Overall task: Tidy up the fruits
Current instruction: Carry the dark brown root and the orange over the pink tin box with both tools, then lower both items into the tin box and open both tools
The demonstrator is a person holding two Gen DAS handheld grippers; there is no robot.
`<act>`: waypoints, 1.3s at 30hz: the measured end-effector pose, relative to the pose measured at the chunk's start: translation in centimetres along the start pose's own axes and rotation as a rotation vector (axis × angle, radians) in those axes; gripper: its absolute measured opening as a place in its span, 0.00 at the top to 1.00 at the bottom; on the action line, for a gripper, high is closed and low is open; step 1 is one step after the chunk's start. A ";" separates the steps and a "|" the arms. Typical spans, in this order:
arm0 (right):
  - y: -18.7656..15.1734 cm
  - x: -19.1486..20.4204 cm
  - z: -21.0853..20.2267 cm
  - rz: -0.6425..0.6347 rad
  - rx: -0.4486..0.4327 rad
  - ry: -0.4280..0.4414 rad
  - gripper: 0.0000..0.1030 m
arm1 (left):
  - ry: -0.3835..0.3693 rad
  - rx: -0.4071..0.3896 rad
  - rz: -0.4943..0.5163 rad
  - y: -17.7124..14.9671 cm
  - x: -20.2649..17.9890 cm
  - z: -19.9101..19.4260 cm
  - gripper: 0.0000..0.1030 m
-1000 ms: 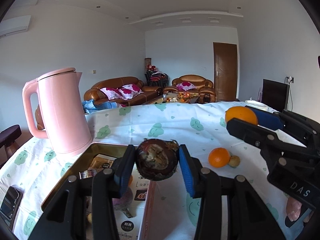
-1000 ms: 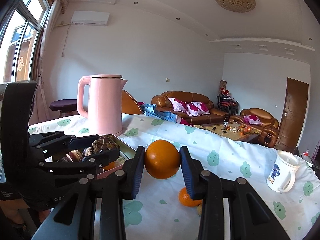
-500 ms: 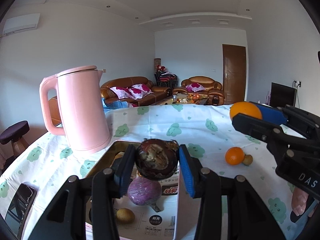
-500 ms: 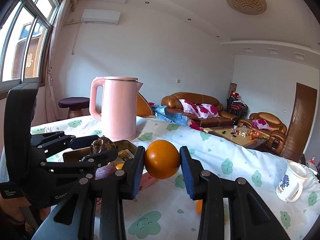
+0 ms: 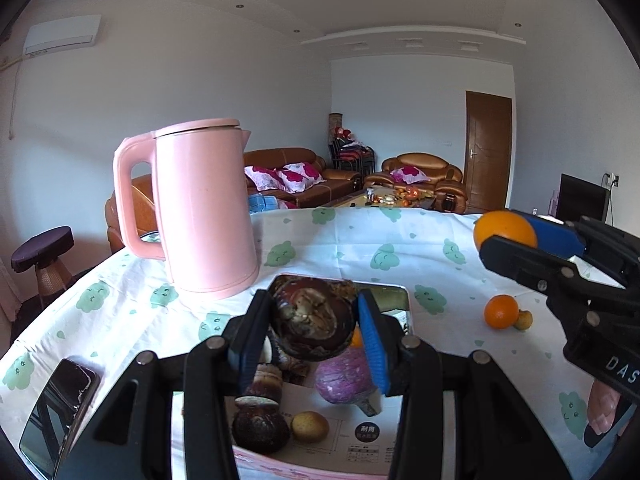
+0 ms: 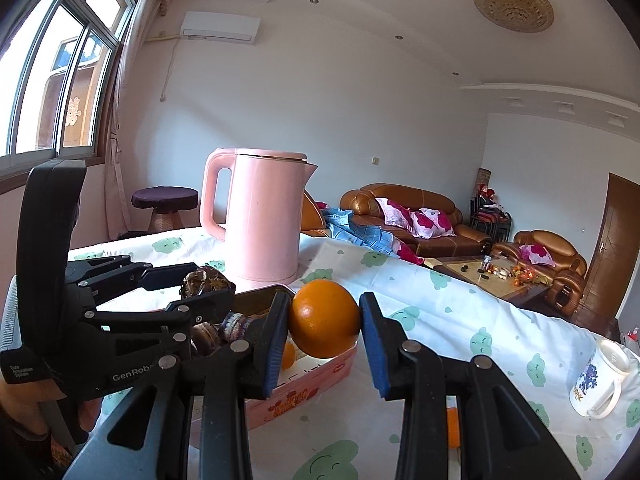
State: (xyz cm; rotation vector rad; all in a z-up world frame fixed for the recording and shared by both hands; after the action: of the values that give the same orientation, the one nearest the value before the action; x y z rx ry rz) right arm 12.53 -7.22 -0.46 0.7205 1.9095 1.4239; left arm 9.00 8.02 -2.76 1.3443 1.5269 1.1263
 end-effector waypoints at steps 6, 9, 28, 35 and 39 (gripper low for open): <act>0.0 1.0 0.7 -0.009 0.006 0.023 0.64 | 0.023 0.014 -0.015 -0.2 1.5 0.3 0.56; 0.1 1.5 1.0 -0.011 0.009 0.033 0.64 | 0.031 0.018 -0.016 -0.2 1.9 0.4 0.56; -2.0 5.1 4.2 -0.036 0.114 0.105 0.64 | 0.064 0.104 -0.016 -1.4 4.0 2.0 0.56; -3.4 5.3 5.2 -0.004 0.183 0.144 0.64 | 0.065 0.133 -0.012 -1.8 4.2 2.5 0.56; -4.1 5.6 5.7 -0.007 0.211 0.160 0.64 | 0.060 0.147 -0.010 -2.2 4.2 2.8 0.56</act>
State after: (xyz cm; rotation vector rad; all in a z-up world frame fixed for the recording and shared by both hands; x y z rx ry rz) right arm 13.03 -0.59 -6.51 0.7139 2.2078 1.3232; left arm 10.50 12.41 -5.72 1.4095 1.6855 1.0738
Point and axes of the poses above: each gripper's, at about its wrist camera, not at the fingertips, and z roughly the way its jaws point, x to its left, y to its top, the point moved 4 cm from there along z, roughly the way its jaws point, and after that the axes turned 5 degrees about -x, right-handed, at the moved point
